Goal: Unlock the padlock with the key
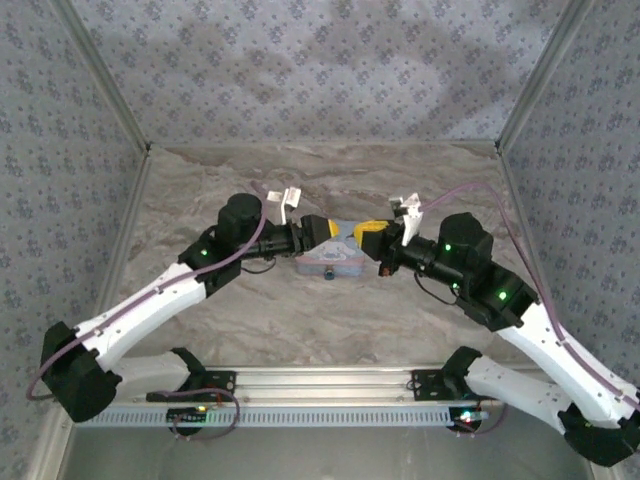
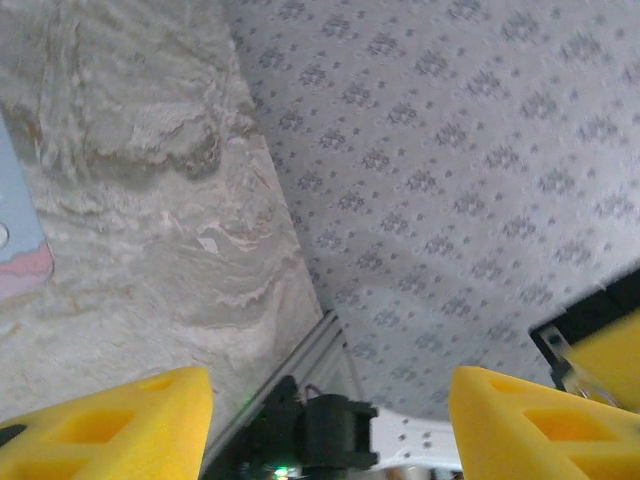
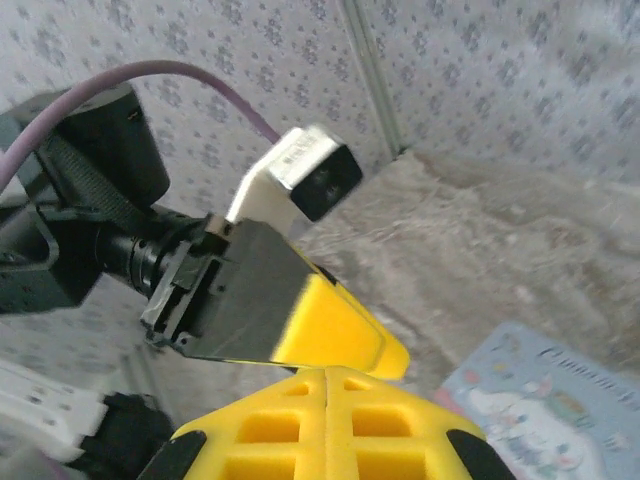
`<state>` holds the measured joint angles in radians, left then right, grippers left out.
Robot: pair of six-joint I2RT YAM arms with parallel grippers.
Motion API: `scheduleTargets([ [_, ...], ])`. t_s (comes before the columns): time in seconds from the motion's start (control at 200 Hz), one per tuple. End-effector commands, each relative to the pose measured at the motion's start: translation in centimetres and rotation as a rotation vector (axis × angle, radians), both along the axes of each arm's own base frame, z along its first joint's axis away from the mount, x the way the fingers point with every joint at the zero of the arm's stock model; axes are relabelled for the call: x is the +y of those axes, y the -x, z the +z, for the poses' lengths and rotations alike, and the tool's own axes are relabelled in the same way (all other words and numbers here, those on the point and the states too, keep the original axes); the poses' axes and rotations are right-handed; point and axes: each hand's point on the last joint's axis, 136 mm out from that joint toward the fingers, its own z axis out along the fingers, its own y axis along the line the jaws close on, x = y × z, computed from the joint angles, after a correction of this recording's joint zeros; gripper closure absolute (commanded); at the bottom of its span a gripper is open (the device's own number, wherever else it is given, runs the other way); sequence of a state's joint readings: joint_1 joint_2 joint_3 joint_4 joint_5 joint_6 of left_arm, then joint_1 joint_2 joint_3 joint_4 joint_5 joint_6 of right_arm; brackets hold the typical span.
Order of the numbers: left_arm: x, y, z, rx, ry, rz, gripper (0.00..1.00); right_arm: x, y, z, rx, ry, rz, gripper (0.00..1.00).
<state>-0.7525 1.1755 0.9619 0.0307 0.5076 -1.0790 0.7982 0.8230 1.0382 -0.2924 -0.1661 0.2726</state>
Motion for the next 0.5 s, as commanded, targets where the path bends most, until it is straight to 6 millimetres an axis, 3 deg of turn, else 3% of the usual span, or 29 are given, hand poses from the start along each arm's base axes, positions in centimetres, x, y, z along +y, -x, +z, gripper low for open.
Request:
scheduleTargets([
  [0.0, -0.7, -0.9, 3.2, 0.141, 0.139, 0.045, 0.35, -0.8, -1.5, -0.9, -0.181, 0.234, -0.112, 1.00],
  [0.305, -1.2, -1.1, 5.2, 0.281, 0.278, 0.052, 0.35, -0.1, -1.8, -1.0, -0.275, 0.312, -0.110, 1.00],
  [0.495, -2.3, -0.5, 5.4, 0.344, 0.292, 0.010, 0.39, 0.3, -1.9, -1.0, -0.310, 0.318, -0.111, 1.00],
])
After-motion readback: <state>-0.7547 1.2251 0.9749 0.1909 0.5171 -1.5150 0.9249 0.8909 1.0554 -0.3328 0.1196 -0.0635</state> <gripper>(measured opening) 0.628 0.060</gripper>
